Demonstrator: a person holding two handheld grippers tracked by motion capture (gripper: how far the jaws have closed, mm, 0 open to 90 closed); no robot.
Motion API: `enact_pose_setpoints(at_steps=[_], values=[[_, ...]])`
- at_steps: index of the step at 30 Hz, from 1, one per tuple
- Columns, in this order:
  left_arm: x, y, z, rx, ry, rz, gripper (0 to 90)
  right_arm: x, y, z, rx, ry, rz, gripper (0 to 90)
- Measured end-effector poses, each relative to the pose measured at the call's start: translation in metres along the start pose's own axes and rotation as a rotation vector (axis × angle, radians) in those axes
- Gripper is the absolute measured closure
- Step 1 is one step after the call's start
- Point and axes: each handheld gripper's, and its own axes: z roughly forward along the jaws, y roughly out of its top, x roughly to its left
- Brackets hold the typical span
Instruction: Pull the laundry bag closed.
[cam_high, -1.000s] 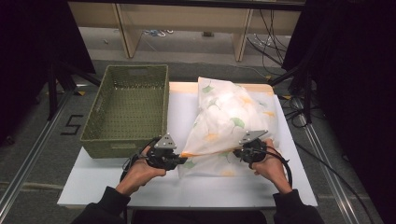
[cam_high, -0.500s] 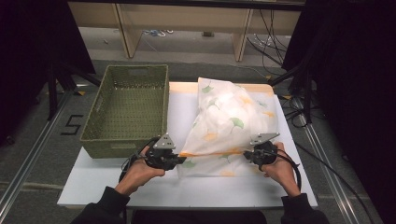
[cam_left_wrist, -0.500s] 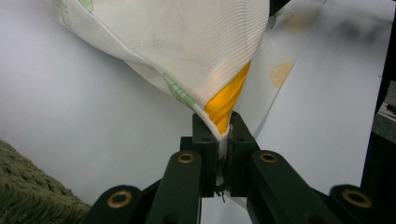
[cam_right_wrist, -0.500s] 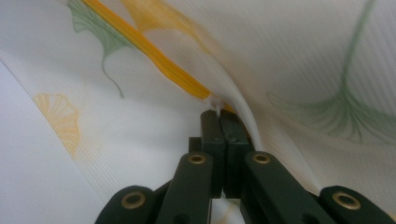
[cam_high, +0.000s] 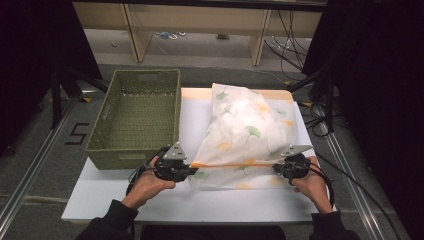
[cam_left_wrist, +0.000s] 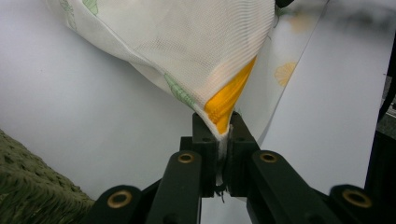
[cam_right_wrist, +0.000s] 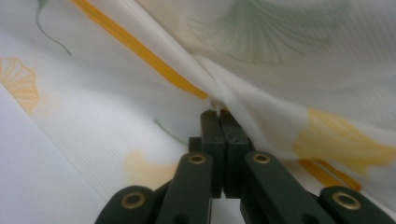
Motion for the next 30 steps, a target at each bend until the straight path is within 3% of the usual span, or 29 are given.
enact_pose_setpoints(at_steps=[2, 3, 4, 6, 7, 8, 10, 15, 16, 17, 18, 20, 22, 23, 25, 27, 30], values=[[0.000, 0.000, 0.000, 0.002, 0.001, 0.004, 84.6, -0.005, -0.005, -0.004, -0.003, -0.005, 0.013, 90.0], [0.000, 0.000, 0.000, 0.002, 0.001, 0.006, 84.6, -0.010, -0.005, -0.005, -0.001, -0.005, -0.032, 90.0], [0.000, 0.000, 0.000, 0.002, 0.001, 0.006, 84.5, -0.010, -0.005, -0.005, -0.001, -0.005, -0.032, 90.0], [0.001, 0.000, -0.001, 0.011, 0.008, 0.019, 84.5, -0.008, -0.008, -0.007, -0.002, -0.006, 0.030, 90.0], [0.001, -0.001, -0.001, 0.013, 0.002, 0.022, 84.5, -0.012, -0.010, -0.009, 0.008, -0.012, 0.007, 90.0], [0.000, -0.001, 0.000, 0.002, 0.006, -0.003, 84.6, -0.011, -0.011, -0.010, -0.001, -0.015, 0.047, 90.0], [0.000, -0.001, 0.000, 0.003, 0.003, 0.007, 84.5, -0.016, -0.014, -0.011, -0.008, -0.024, 0.020, 90.0], [0.001, -0.001, -0.001, 0.010, 0.000, 0.010, 84.5, -0.023, -0.021, -0.017, 0.017, -0.035, 0.073, 90.0], [0.001, -0.001, -0.001, 0.010, 0.000, 0.010, 84.5, -0.026, -0.023, -0.016, -0.007, -0.051, 0.064, 90.0], [0.001, -0.002, -0.001, 0.009, 0.001, 0.009, 84.5, -0.025, -0.024, -0.018, 0.006, -0.048, 0.103, 90.0], [0.001, -0.002, -0.001, 0.010, 0.001, 0.010, 84.5, -0.028, -0.026, -0.018, -0.002, -0.054, 0.083, 90.0], [0.001, -0.002, -0.001, 0.009, 0.001, 0.010, 84.5, -0.032, -0.027, -0.021, 0.018, -0.047, 0.100, 90.0], [0.002, -0.002, -0.002, 0.008, 0.003, 0.018, 84.5, -0.034, -0.029, -0.020, -0.003, -0.063, 0.088, 90.0], [0.002, -0.002, -0.001, -0.002, 0.004, 0.006, 84.5, -0.035, -0.030, -0.020, 0.004, -0.062, 0.112, 90.0], [0.002, -0.002, -0.002, 0.005, 0.015, 0.006, 84.5, -0.042, -0.034, -0.024, 0.015, -0.069, 0.114, 90.0], [0.002, -0.002, -0.002, 0.006, 0.011, 0.003, 84.5, -0.045, -0.038, -0.026, -0.005, -0.081, 0.140, 90.0], [0.002, -0.002, -0.002, 0.002, 0.012, 0.007, 84.4, -0.050, -0.041, -0.027, -0.020, -0.091, 0.125, 90.0]])
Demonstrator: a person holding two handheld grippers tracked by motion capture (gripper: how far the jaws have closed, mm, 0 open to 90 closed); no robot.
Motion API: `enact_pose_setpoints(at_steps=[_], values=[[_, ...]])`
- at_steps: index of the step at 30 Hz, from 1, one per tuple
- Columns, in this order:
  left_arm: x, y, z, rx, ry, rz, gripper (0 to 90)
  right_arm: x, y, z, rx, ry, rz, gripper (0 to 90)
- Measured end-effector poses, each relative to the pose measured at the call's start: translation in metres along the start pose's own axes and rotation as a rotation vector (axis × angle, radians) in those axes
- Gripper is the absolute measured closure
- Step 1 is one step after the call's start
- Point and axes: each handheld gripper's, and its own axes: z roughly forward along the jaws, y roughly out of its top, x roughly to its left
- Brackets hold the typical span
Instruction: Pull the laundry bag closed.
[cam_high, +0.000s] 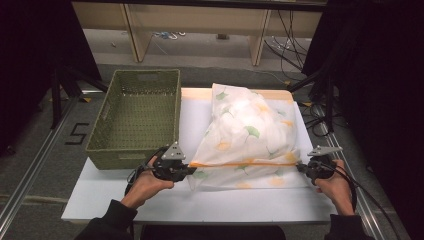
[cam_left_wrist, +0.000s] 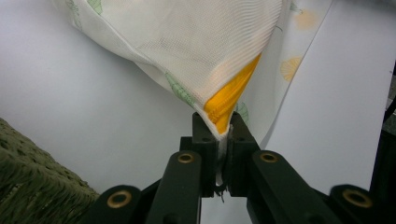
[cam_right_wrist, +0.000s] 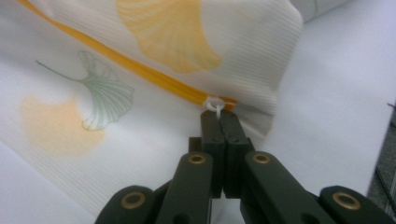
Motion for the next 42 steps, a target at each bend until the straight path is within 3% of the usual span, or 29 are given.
enact_pose_setpoints(at_steps=[2, 3, 6, 7, 8, 9, 10, 11, 14, 15, 17, 20, 21, 23, 25, 26, 27, 28, 29, 33, 34, 37, 38, 42], values=[[0.000, 0.000, 0.000, 0.007, -0.011, 0.013, 84.4, -0.004, -0.002, 0.000, -0.012, -0.005, 0.004, 90.0], [0.000, 0.000, 0.000, 0.013, -0.001, 0.018, 84.4, -0.002, -0.002, -0.002, 0.004, 0.010, 0.050, 90.0], [0.000, -0.001, 0.001, 0.011, -0.007, 0.000, 82.9, -0.002, -0.002, -0.001, 0.002, 0.014, 0.053, 90.0], [0.001, -0.002, 0.001, 0.019, -0.020, 0.010, 81.7, -0.005, -0.003, 0.002, -0.024, -0.005, -0.014, 90.0], [0.000, -0.002, 0.002, 0.015, -0.016, 0.005, 81.7, -0.005, -0.003, 0.002, -0.024, -0.005, -0.014, 90.0], [-0.001, -0.003, 0.002, 0.011, -0.009, -0.009, 80.2, -0.002, -0.002, 0.000, -0.009, -0.001, 0.025, 90.0], [0.000, -0.004, 0.000, 0.022, 0.002, -0.005, 76.9, -0.004, -0.001, -0.001, -0.001, -0.003, -0.019, 90.0], [0.001, -0.005, -0.001, 0.019, 0.006, 0.017, 71.6, 0.000, 0.002, -0.004, -0.001, -0.005, 0.011, 89.2], [0.000, -0.007, -0.001, 0.023, 0.014, 0.000, 64.9, 0.002, 0.003, -0.005, -0.014, -0.006, -0.005, 87.2], [0.000, -0.009, -0.001, 0.023, 0.026, 0.013, 57.6, 0.003, 0.005, -0.005, -0.049, -0.006, -0.047, 83.6], [-0.002, -0.011, -0.001, 0.022, 0.038, -0.008, 52.6, 0.005, 0.006, -0.006, -0.068, -0.009, -0.039, 79.8], [-0.004, -0.012, -0.003, -0.002, 0.059, -0.002, 46.7, 0.009, 0.009, -0.007, -0.082, -0.007, -0.025, 73.3], [-0.004, -0.012, -0.004, -0.009, 0.073, 0.013, 46.7, 0.010, 0.011, -0.008, -0.111, -0.006, -0.041, 70.9], [-0.006, -0.013, -0.005, -0.026, 0.080, -0.018, 42.5, 0.014, 0.016, -0.010, -0.126, 0.039, -0.040, 66.4], [-0.008, -0.016, -0.006, -0.041, 0.082, -0.025, 39.0, 0.023, 0.023, -0.014, -0.168, 0.034, -0.054, 57.6], [-0.008, -0.016, -0.006, -0.041, 0.082, -0.025, 38.0, 0.023, 0.023, -0.014, -0.168, 0.034, -0.054, 57.6], [-0.008, -0.017, -0.007, -0.038, 0.089, -0.032, 36.8, 0.031, 0.027, -0.015, -0.187, 0.063, -0.029, 53.7], [-0.008, -0.017, -0.007, -0.038, 0.089, -0.032, 35.5, 0.031, 0.027, -0.015, -0.187, 0.063, -0.029, 53.7], [-0.009, -0.019, -0.008, -0.040, 0.088, -0.039, 34.9, 0.036, 0.030, -0.014, -0.204, 0.076, -0.058, 50.4], [-0.011, -0.022, -0.008, -0.068, 0.102, -0.048, 33.1, 0.049, 0.035, -0.011, -0.207, 0.102, -0.078, 45.0], [-0.011, -0.022, -0.009, -0.067, 0.107, -0.048, 32.5, 0.052, 0.035, -0.010, -0.220, 0.090, -0.089, 43.5], [-0.012, -0.023, -0.009, -0.065, 0.110, -0.046, 30.6, 0.058, 0.037, -0.008, -0.226, 0.117, -0.093, 40.3], [-0.012, -0.024, -0.009, -0.067, 0.111, -0.054, 29.1, 0.058, 0.038, -0.007, -0.234, 0.119, -0.121, 39.5], [-0.012, -0.026, -0.008, -0.064, 0.107, -0.058, 25.9, 0.062, 0.039, -0.006, -0.247, 0.124, -0.126, 37.2]])
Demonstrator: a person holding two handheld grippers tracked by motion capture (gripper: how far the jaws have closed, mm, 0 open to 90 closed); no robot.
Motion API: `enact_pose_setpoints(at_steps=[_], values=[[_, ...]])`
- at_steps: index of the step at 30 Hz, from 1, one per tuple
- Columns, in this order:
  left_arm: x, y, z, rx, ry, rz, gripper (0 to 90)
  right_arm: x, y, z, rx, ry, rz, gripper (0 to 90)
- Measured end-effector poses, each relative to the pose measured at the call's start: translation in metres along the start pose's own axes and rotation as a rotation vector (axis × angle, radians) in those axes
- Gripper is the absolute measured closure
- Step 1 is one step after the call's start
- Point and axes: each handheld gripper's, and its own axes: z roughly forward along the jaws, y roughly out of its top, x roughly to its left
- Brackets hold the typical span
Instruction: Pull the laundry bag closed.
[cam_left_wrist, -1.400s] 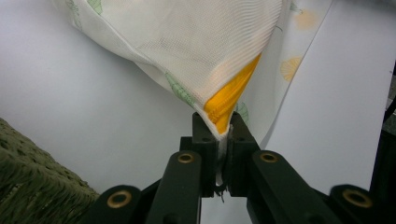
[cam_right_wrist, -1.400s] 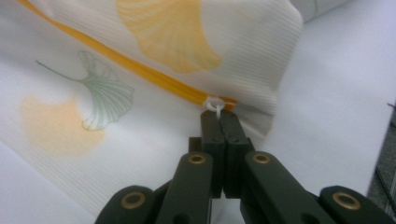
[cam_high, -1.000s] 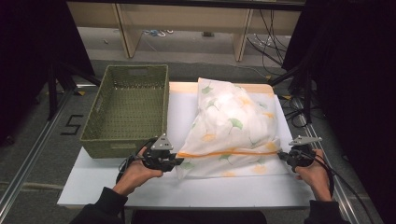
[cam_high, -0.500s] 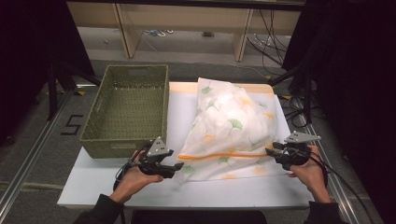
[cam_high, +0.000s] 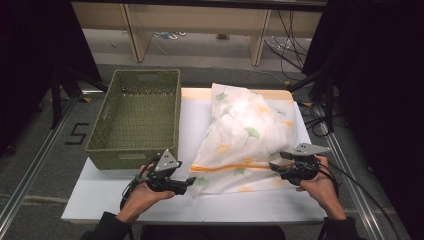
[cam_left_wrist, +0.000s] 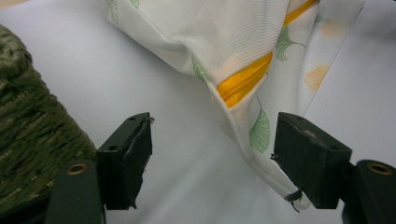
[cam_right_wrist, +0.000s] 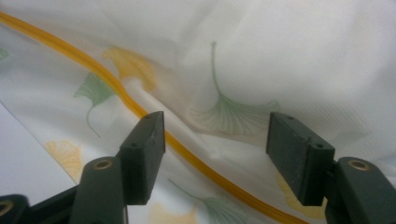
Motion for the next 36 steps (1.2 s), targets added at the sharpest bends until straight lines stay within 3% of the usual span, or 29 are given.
enact_pose_setpoints(at_steps=[4, 6, 7, 13, 18, 22, 24, 26, 36], values=[[-0.001, -0.002, 0.002, 0.005, -0.008, -0.011, 24.3, 0.006, 0.002, 0.003, -0.002, 0.007, -0.024, 34.8], [-0.003, -0.003, 0.002, 0.008, -0.004, -0.017, 23.2, 0.009, 0.002, 0.004, 0.005, 0.038, -0.015, 33.7], [-0.003, -0.004, 0.002, 0.012, -0.010, -0.010, 22.5, 0.011, 0.003, 0.004, 0.003, 0.037, -0.003, 32.8], [-0.006, -0.007, 0.002, 0.011, -0.007, -0.019, 20.2, 0.016, 0.003, 0.005, -0.002, 0.035, -0.033, 31.1], [-0.008, -0.010, 0.000, 0.013, -0.018, -0.019, 16.1, 0.023, 0.001, 0.004, 0.005, 0.046, -0.018, 28.7], [-0.011, -0.012, -0.002, 0.012, -0.017, -0.002, 16.1, 0.028, -0.001, 0.003, -0.013, 0.046, -0.028, 25.8], [-0.014, -0.013, -0.003, 0.004, -0.026, -0.001, 16.1, 0.033, -0.004, 0.001, -0.013, 0.047, 0.000, 24.5], [-0.020, -0.014, -0.004, 0.023, -0.020, 0.025, 16.1, 0.037, -0.009, -0.001, -0.042, 0.050, -0.012, 24.1], [-0.037, -0.018, -0.006, 0.037, -0.021, 0.057, 16.3, 0.055, -0.022, -0.011, -0.064, 0.072, -0.020, 23.3]])
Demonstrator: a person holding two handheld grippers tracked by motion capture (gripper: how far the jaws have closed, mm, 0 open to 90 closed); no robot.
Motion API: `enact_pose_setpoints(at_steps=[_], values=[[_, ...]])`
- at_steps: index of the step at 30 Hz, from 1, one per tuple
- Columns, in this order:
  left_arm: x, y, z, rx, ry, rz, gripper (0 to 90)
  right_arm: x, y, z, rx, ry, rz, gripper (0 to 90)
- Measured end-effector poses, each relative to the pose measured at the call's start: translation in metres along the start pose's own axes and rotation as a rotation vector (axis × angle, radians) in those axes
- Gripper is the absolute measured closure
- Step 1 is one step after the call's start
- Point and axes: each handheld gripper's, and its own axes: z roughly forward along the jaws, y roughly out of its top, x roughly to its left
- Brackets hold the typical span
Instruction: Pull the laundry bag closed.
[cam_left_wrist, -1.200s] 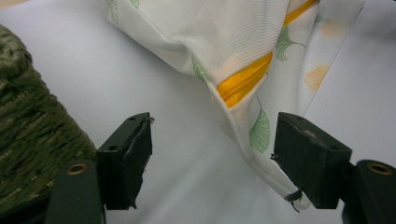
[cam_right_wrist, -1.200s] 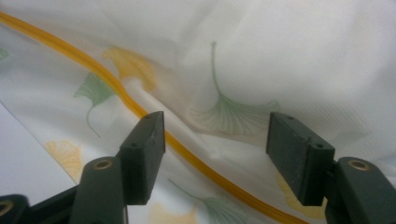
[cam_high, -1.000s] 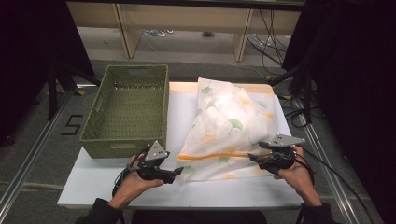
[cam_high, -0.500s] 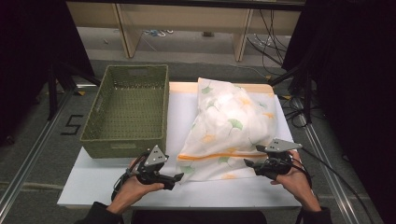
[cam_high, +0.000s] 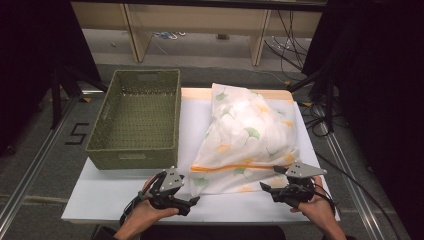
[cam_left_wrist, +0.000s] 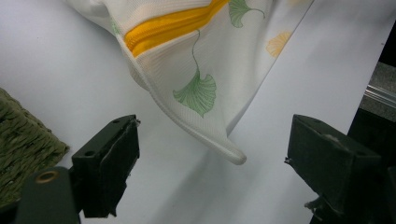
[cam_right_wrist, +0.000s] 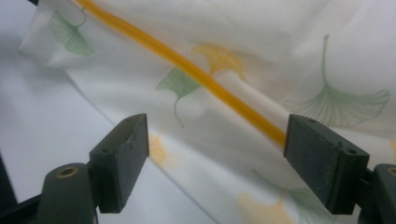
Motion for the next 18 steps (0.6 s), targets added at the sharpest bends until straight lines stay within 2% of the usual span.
enact_pose_setpoints(at_steps=[2, 3, 5, 6, 8, 9, 13, 15, 18], values=[[0.000, -0.001, 0.000, 0.008, 0.003, -0.001, 16.3, 0.002, -0.003, 0.000, 0.007, 0.005, 0.013, 23.2], [0.001, -0.002, 0.000, 0.017, 0.005, 0.002, 16.3, 0.006, -0.009, -0.001, 0.020, 0.005, 0.038, 23.0], [0.001, -0.003, 0.001, 0.027, 0.016, -0.003, 16.3, 0.005, -0.015, 0.000, 0.025, 0.023, 0.022, 22.9], [0.001, -0.003, 0.001, 0.029, 0.014, -0.007, 16.3, 0.007, -0.017, 0.000, 0.031, 0.011, 0.043, 22.9], [0.002, -0.003, 0.001, 0.028, 0.015, -0.008, 16.4, 0.003, -0.021, 0.001, 0.033, 0.024, 0.026, 22.7], [0.003, -0.003, 0.001, 0.034, 0.007, -0.007, 16.4, 0.002, -0.022, 0.000, 0.025, 0.001, 0.025, 22.7], [0.004, -0.003, 0.001, 0.033, 0.016, 0.002, 16.4, -0.001, -0.023, -0.001, 0.019, 0.007, 0.037, 22.6], [0.003, -0.004, 0.001, 0.039, 0.020, -0.009, 16.5, -0.001, -0.023, -0.001, 0.018, 0.007, 0.042, 22.5], [0.004, -0.004, 0.001, 0.045, 0.020, -0.006, 16.5, -0.001, -0.023, 0.000, 0.018, 0.015, 0.031, 22.5]])
